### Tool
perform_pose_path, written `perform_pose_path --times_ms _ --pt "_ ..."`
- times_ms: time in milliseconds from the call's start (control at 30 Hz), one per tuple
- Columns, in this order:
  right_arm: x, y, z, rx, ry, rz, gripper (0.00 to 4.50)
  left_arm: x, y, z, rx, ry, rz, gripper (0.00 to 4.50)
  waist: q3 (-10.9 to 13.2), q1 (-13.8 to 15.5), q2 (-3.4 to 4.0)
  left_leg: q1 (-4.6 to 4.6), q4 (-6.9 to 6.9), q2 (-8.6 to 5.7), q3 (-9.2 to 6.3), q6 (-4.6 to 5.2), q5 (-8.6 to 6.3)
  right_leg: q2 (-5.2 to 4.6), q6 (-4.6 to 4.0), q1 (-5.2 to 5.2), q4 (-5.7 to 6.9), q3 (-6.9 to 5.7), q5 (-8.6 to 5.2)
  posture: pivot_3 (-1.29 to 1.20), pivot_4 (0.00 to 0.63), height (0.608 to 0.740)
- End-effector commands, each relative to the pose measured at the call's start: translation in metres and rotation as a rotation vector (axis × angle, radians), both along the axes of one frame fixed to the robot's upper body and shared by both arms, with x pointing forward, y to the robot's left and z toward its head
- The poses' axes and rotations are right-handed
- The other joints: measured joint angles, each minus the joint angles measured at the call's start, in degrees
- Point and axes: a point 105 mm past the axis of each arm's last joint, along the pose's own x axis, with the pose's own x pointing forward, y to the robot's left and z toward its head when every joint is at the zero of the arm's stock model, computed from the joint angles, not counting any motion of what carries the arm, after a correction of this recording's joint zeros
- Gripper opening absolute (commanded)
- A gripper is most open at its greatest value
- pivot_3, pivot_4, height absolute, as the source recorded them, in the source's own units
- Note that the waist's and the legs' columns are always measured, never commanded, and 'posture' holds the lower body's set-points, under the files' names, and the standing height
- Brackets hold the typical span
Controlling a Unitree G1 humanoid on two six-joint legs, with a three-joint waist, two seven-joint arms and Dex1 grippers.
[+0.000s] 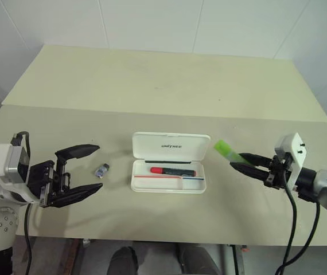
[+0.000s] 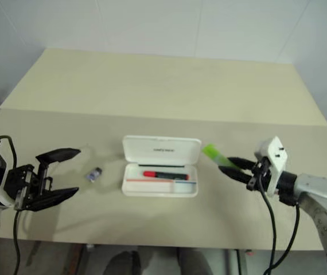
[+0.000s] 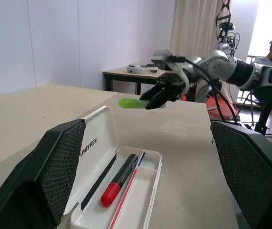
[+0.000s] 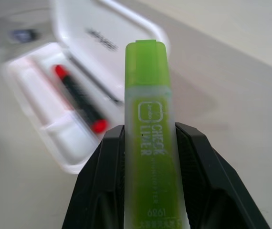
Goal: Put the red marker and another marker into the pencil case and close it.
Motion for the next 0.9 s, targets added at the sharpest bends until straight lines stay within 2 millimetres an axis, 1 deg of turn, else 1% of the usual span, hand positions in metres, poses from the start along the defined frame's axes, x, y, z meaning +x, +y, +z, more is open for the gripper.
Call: perform_pose_path --times_ms 33,233,333,500,567,633,700,767,800,833,900 --pt "-0.009 0.015 0.017 -0.018 -0.031 0.104 1.12 -0.003 0.007 0.007 0.013 -0.045 0.012 4.5 0.0 -0.09 -0.01 0.0 0.02 0.01 0.0 -0.01 0.0 0.0 0.0 0.0 0.0 0.0 0.0 0.0 0.15 0.74" --pt "-0.011 0.057 0.024 -0.05 -0.096 0.306 1.12 -0.008 0.017 0.004 0.029 -0.034 0.031 4.5 0.01 -0.2 0.0 0.0 0.06 0.05 0.03 0.0 -0.01 0.01 -0.06 -0.01 0.03 0.0 -0.03 0.0 0.15 0.74" --pt "-0.009 0.083 0.025 -0.036 -0.162 0.403 1.12 -0.012 0.026 -0.001 0.061 -0.015 0.051 4.5 0.01 -0.33 0.01 0.0 0.03 0.08 0.03 -0.01 -0.01 0.03 -0.15 -0.06 0.06 0.0 -0.08 0.0 0.15 0.74" --pt "-0.002 0.108 0.02 -0.018 -0.205 0.475 1.12 -0.015 0.037 -0.002 0.08 -0.013 0.083 4.5 0.02 -0.04 0.01 -0.06 0.07 0.09 0.03 -0.08 -0.04 0.04 -0.25 -0.27 0.39 -0.07 -0.21 0.0 0.15 0.74" --pt "-0.005 0.12 0.017 0.018 -0.196 0.544 1.12 -0.016 0.045 -0.005 0.107 -0.006 0.105 4.5 0.02 -0.12 0.01 -0.07 0.08 0.09 0.04 -0.09 -0.05 0.04 -0.28 -0.31 0.46 -0.07 -0.24 0.0 0.15 0.74" --pt "-0.006 0.124 0.016 0.063 -0.181 0.578 1.12 -0.017 0.049 -0.005 0.116 -0.006 0.12 4.5 0.02 -0.17 0.01 -0.06 0.08 0.1 0.04 -0.1 -0.05 0.05 -0.29 -0.31 0.49 -0.1 -0.26 0.0 0.15 0.74" --pt "0.0 0.121 0.014 0.11 -0.127 0.543 1.12 -0.017 0.049 -0.005 0.113 -0.011 0.124 4.5 0.03 -0.17 0.02 -0.06 0.1 0.1 0.06 -0.1 -0.04 0.05 -0.3 -0.35 0.55 -0.1 -0.27 0.0 0.15 0.74" --pt "0.011 0.114 -0.004 0.024 -0.109 0.521 1.12 -0.016 0.048 -0.005 0.11 -0.013 0.123 4.5 0.03 -0.12 0.02 -0.06 0.12 0.1 0.05 -0.11 -0.04 0.05 -0.31 -0.34 0.57 -0.11 -0.28 0.0 0.15 0.74" --pt "0.013 0.113 -0.012 -0.019 -0.103 0.534 1.12 -0.016 0.047 -0.005 0.11 -0.013 0.122 4.5 0.02 -0.15 0.02 -0.06 0.15 0.08 0.06 -0.11 -0.04 0.04 -0.32 -0.33 0.58 -0.11 -0.28 0.0 0.15 0.74" --pt "0.013 0.112 -0.016 -0.037 -0.098 0.548 1.12 -0.016 0.047 -0.005 0.108 -0.015 0.122 4.5 0.02 -0.16 0.02 -0.06 0.17 0.08 0.07 -0.11 -0.04 0.03 -0.32 -0.33 0.59 -0.11 -0.28 0.0 0.15 0.74" --pt "0.013 0.118 -0.017 -0.026 -0.085 0.576 1.12 -0.015 0.046 -0.004 0.104 -0.02 0.122 4.5 0.03 -0.18 0.02 -0.06 0.18 0.08 0.08 -0.11 -0.04 0.03 -0.32 -0.34 0.61 -0.1 -0.28 0.0 0.15 0.74"
